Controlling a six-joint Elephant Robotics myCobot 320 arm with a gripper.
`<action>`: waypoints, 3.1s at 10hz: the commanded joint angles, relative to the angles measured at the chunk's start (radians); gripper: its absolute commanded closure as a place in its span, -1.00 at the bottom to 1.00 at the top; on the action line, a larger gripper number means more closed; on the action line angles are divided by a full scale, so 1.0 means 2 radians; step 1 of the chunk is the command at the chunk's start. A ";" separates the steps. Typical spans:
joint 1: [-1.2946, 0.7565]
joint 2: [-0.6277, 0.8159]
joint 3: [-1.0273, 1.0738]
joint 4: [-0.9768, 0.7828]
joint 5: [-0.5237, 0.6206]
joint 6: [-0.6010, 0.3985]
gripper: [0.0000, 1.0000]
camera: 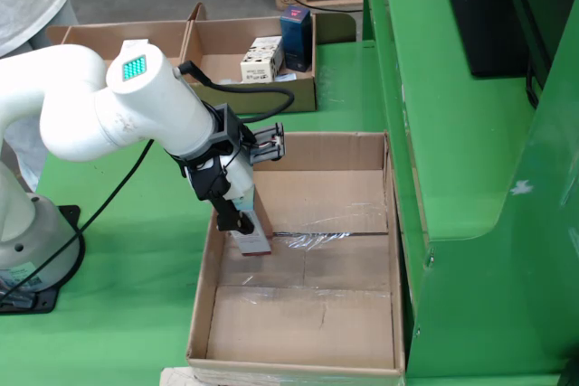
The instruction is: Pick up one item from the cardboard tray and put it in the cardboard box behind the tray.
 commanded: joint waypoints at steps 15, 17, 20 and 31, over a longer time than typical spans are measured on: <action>0.002 -0.048 0.357 -0.182 -0.014 -0.011 1.00; 0.002 -0.059 0.431 -0.228 -0.019 -0.008 1.00; 0.003 -0.078 0.493 -0.262 -0.023 -0.008 1.00; 0.003 -0.078 0.493 -0.262 -0.023 -0.008 1.00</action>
